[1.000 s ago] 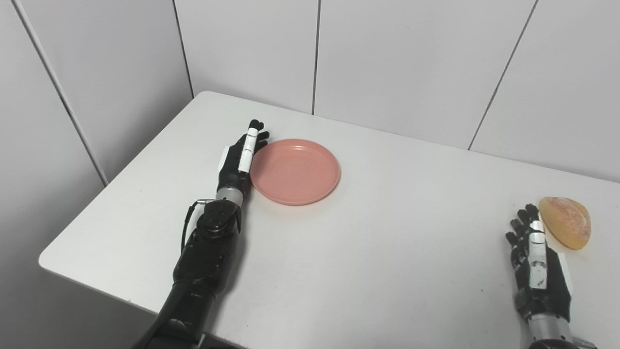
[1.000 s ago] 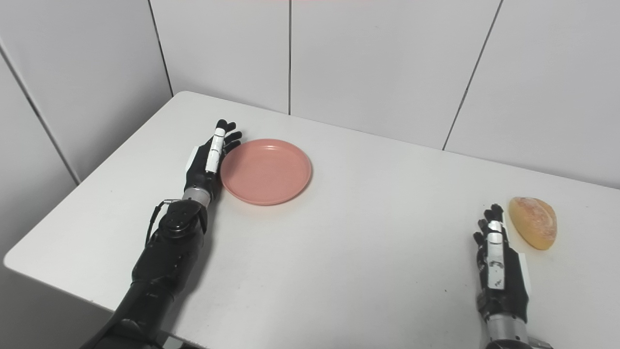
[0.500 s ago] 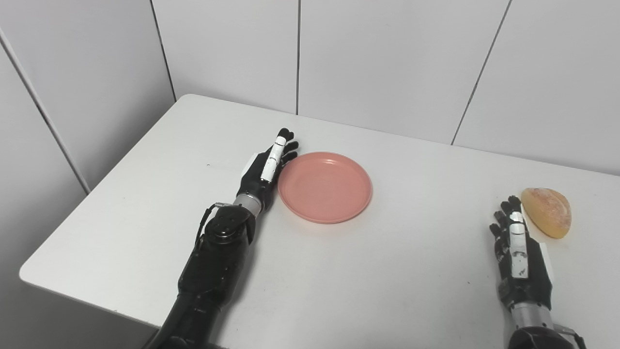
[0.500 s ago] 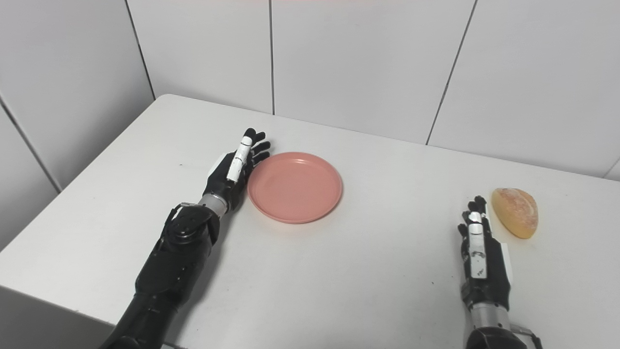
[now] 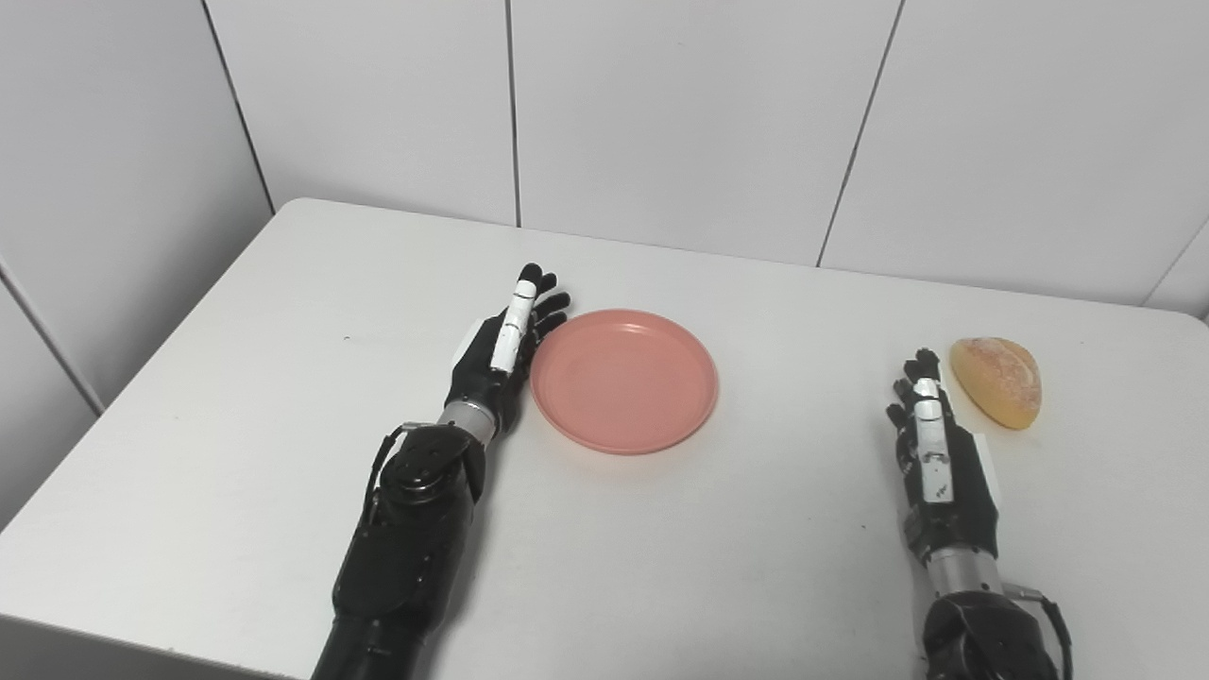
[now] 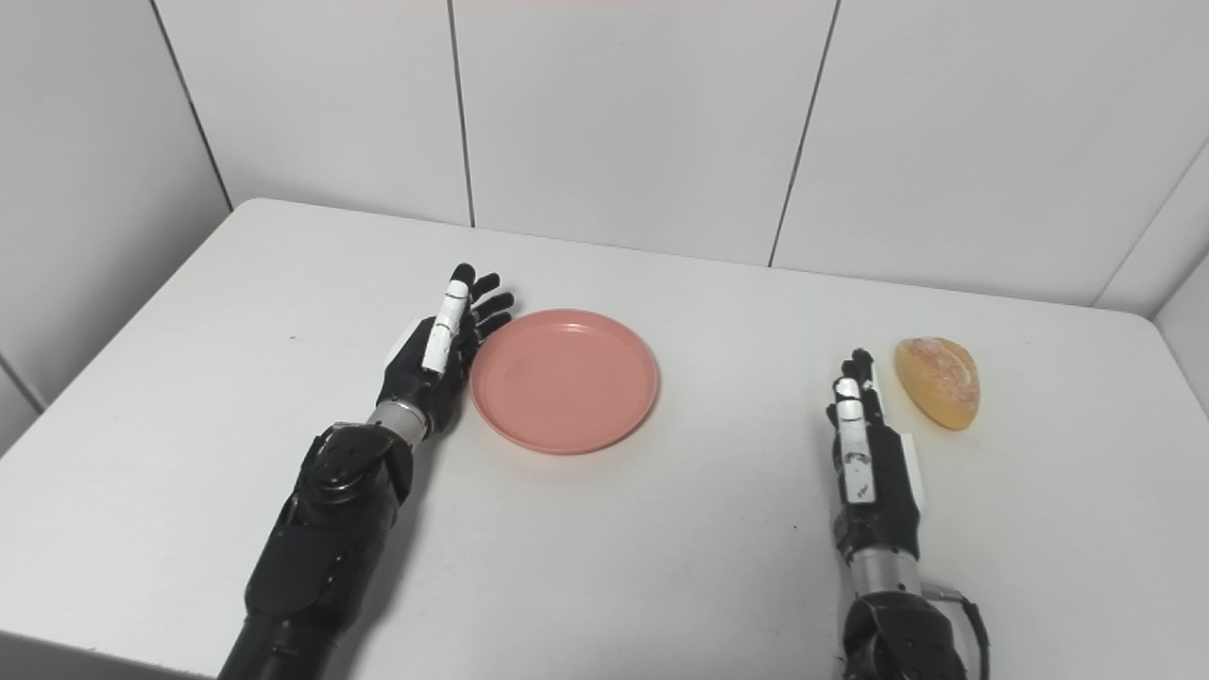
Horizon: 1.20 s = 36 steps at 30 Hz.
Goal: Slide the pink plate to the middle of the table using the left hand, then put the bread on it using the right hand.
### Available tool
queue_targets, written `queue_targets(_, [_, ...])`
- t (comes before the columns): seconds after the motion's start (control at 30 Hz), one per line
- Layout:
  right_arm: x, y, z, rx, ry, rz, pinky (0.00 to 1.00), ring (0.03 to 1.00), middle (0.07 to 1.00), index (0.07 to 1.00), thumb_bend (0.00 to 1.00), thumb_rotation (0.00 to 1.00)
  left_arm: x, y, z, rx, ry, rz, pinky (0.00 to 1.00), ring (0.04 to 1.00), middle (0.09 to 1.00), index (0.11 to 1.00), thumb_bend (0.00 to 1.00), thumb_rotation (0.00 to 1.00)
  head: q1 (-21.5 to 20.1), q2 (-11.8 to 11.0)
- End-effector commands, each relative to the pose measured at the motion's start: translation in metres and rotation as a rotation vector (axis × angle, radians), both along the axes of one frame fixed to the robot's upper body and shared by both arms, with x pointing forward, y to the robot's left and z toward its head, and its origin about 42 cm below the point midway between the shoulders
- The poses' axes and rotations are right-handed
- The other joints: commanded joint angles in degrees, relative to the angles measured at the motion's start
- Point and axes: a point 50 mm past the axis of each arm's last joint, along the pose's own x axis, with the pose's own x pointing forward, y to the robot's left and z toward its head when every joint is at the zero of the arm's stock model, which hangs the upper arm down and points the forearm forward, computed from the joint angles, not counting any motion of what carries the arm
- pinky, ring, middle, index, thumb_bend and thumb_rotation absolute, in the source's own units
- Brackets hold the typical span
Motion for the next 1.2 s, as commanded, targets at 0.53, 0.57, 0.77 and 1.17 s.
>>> queue_targets(0.53, [0.009,0.031,0.030,0.019,-0.094,0.053,1.00,1.000,1.000,1.000,0.70,0.95,-0.018,-0.032,0.005,-0.039,-0.056,-0.097,0.93,0.926,0.915,0.909,0.63,1.00,-7.2,0.4])
queue_targets(0.57, [0.010,0.032,0.030,0.022,-0.095,0.054,1.00,1.000,1.000,1.000,0.68,0.95,-0.018,-0.033,0.004,-0.039,-0.054,-0.101,0.93,0.932,0.922,0.914,0.62,1.00,-7.5,0.5])
queue_targets(0.77, [0.009,0.037,0.033,0.025,-0.095,0.057,1.00,1.000,1.000,1.000,0.66,0.96,-0.024,-0.039,0.001,-0.045,-0.050,-0.148,0.98,0.967,0.957,0.947,0.65,1.00,-9.0,0.7])
queue_targets(1.17, [0.011,0.040,0.033,-0.005,-0.109,0.062,1.00,1.000,1.000,1.000,0.67,0.99,-0.034,-0.055,-0.002,-0.057,-0.105,-0.154,1.00,0.984,0.980,0.981,0.71,1.00,-9.9,1.0])
